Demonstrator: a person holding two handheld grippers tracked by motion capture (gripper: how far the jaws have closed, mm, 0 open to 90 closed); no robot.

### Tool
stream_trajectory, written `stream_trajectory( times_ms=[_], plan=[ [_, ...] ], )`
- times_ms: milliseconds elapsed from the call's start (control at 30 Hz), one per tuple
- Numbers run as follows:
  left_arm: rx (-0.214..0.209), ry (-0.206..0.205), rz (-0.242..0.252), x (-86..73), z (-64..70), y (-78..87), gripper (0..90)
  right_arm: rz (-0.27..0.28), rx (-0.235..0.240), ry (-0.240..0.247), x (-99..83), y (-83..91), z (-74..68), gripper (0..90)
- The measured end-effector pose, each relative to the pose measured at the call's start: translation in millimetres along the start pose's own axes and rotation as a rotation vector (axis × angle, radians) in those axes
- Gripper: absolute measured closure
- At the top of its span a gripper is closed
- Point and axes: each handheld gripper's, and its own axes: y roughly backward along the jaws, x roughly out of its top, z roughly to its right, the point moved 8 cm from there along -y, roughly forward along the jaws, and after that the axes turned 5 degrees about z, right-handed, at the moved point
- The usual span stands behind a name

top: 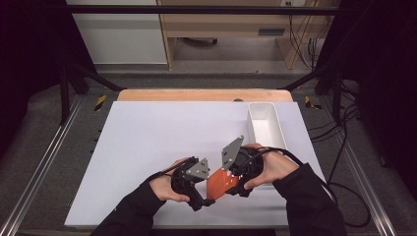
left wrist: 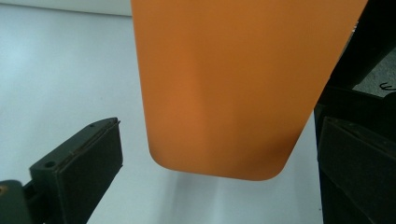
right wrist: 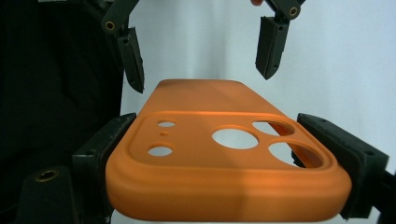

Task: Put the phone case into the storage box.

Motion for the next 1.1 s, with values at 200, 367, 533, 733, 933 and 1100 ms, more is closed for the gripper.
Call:
stream_trajectory(
  times_ms=[200,367,533,733,933,1100],
  plan=[
    [-0.008,-0.007,-0.018,2.8,0.3,-4.0,0.0,-0.004,0.002,0.004,1.0,-0.9,-0.1,15.8],
    [-0.012,-0.015,-0.044,4.2,0.7,-8.2,0.0,-0.008,0.002,-0.003,2.1,-1.7,-0.4,15.8],
    [-0.016,-0.020,-0.062,5.8,1.4,-11.5,0.0,-0.016,0.004,0.001,3.5,-3.6,-0.6,15.8],
    [-0.021,-0.016,-0.086,3.6,1.1,-16.0,0.0,-0.022,0.005,0.010,5.6,-4.2,-0.4,15.8],
    [-0.016,-0.025,-0.107,2.1,1.0,-18.2,0.2,-0.025,0.009,0.013,6.9,-5.6,-0.5,15.8],
    [-0.020,-0.035,-0.119,0.9,1.7,-19.8,1.1,-0.024,0.007,0.012,8.1,-5.9,-0.5,15.8]
  ],
)
